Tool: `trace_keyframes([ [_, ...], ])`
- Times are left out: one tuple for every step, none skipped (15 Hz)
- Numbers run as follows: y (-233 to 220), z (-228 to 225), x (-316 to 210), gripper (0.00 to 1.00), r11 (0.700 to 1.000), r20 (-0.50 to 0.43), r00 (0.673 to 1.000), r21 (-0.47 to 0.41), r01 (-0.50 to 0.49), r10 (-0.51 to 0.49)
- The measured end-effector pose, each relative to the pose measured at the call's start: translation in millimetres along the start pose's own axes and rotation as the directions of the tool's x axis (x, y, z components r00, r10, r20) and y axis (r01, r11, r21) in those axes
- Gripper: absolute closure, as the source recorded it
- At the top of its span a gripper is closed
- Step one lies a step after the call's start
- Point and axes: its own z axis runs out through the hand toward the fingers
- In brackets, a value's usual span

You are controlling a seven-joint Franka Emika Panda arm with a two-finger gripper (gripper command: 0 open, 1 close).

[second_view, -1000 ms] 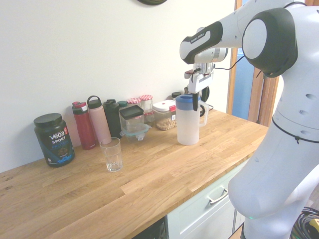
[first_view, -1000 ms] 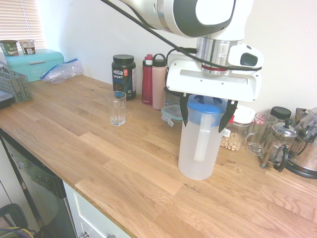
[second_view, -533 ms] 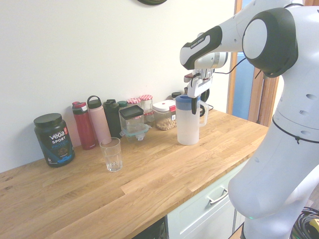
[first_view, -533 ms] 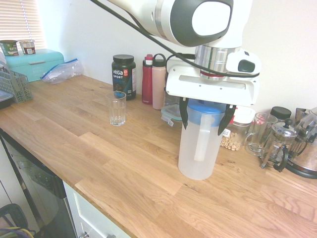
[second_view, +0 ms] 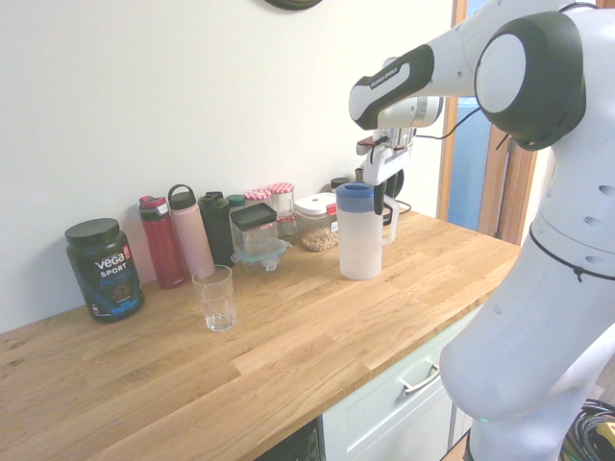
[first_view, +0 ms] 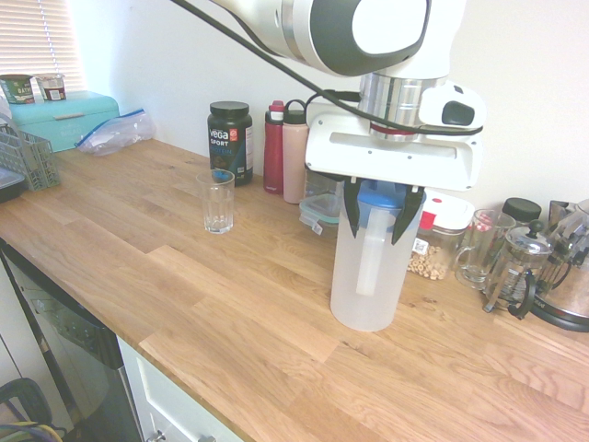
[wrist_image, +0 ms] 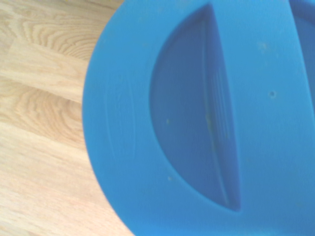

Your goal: Pour me some water

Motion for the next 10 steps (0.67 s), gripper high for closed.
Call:
trace_keyframes([
  [0.3,1.3,-2.4,1.0,1.0,0.003,1.0,0.001,0.001,-0.001],
  [0.4,3.2,-5.0,1.0,1.0,0.007,1.0,0.003,0.001,-0.001],
  [0.6,4.1,-7.3,1.0,1.0,0.009,1.0,0.004,0.001,-0.001],
  [0.7,6.5,-9.8,1.0,1.0,0.011,1.0,0.005,0.002,-0.002],
  [0.8,9.0,-11.4,1.0,1.0,0.012,1.0,0.006,0.002,-0.002],
  [0.8,9.4,-12.1,1.0,1.0,0.011,1.0,0.006,0.002,-0.002],
  [0.6,9.8,-12.7,1.0,1.0,0.011,1.0,0.007,0.003,-0.003],
  [0.6,10.4,-13.5,1.0,1.0,0.011,1.0,0.007,0.003,-0.003],
  [0.8,10.2,-14.5,1.0,1.0,0.01,1.0,0.008,0.003,-0.003],
  [0.9,10.2,-15.2,1.0,1.0,0.01,1.0,0.008,0.003,-0.003],
])
